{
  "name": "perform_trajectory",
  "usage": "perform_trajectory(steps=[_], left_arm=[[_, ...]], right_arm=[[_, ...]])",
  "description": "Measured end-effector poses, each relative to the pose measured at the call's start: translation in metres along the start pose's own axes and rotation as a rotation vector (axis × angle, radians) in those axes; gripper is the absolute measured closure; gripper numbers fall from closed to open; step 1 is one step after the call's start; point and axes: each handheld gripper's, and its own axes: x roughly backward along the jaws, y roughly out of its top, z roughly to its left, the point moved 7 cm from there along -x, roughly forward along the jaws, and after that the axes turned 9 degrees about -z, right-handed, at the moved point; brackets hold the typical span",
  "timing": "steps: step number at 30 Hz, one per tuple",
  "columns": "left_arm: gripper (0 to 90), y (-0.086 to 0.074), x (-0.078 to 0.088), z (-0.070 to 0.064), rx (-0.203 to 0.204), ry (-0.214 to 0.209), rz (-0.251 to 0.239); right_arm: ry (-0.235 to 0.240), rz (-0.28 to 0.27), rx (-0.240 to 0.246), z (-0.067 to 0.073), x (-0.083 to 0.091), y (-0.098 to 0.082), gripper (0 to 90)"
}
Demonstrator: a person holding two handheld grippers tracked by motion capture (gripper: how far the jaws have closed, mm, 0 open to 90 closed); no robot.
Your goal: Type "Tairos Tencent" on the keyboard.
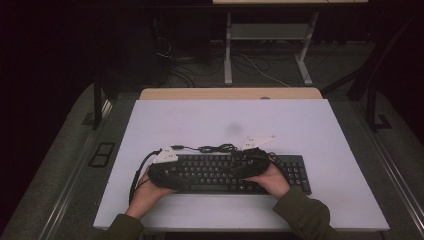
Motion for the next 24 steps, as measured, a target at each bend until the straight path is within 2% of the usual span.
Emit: perform_trajectory(steps=[15, 24], left_arm=[[19.8, 0.006, -0.005, -0.002, 0.006, 0.001, -0.013], [30.8, 0.012, -0.011, -0.001, 0.001, -0.001, -0.020]], right_arm=[[-0.004, -0.013, 0.010, -0.002, 0.001, 0.001, 21.4], [-0.010, -0.008, 0.007, -0.002, 0.001, 0.000, 20.8]])
